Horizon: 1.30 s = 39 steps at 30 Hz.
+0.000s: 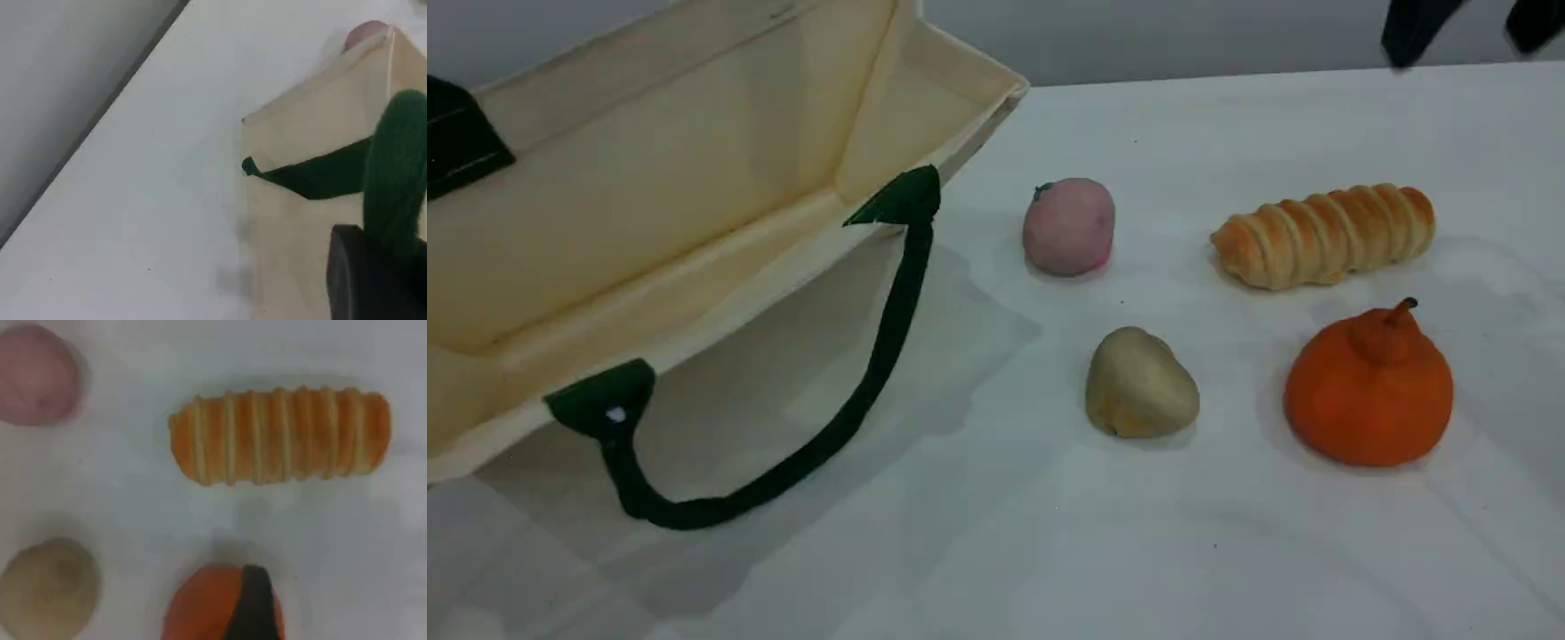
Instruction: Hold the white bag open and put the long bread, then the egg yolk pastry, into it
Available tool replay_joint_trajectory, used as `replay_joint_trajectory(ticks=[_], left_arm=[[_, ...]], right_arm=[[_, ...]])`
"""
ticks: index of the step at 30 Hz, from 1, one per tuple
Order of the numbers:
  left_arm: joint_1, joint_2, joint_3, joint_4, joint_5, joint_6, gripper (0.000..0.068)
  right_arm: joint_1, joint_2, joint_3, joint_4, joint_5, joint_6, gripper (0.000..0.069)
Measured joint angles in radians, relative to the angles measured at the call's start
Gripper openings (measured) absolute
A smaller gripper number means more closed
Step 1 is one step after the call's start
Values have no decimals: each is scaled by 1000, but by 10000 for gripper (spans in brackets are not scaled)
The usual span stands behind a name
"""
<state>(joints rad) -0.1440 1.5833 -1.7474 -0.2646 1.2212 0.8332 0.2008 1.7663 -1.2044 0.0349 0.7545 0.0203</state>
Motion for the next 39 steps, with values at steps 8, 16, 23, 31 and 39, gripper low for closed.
replay_joint_trajectory(ticks=[8,16,23,31,39], left_arm=[[0,0,0,-1,0,0,82],[0,0,0,-2,0,0,82],[0,0,0,-3,0,-2,82],[0,0,0,-3,0,-2,82],[0,0,0,-3,0,-1,82]], right_arm=[[0,165,-13,48,-112,-20,545],[0,258,-41,79,-220,-76,545],[0,336,-41,79,-287,-81,545],[0,407,-54,82,-356,-80,545],[0,476,-87,94,-371,-79,499]])
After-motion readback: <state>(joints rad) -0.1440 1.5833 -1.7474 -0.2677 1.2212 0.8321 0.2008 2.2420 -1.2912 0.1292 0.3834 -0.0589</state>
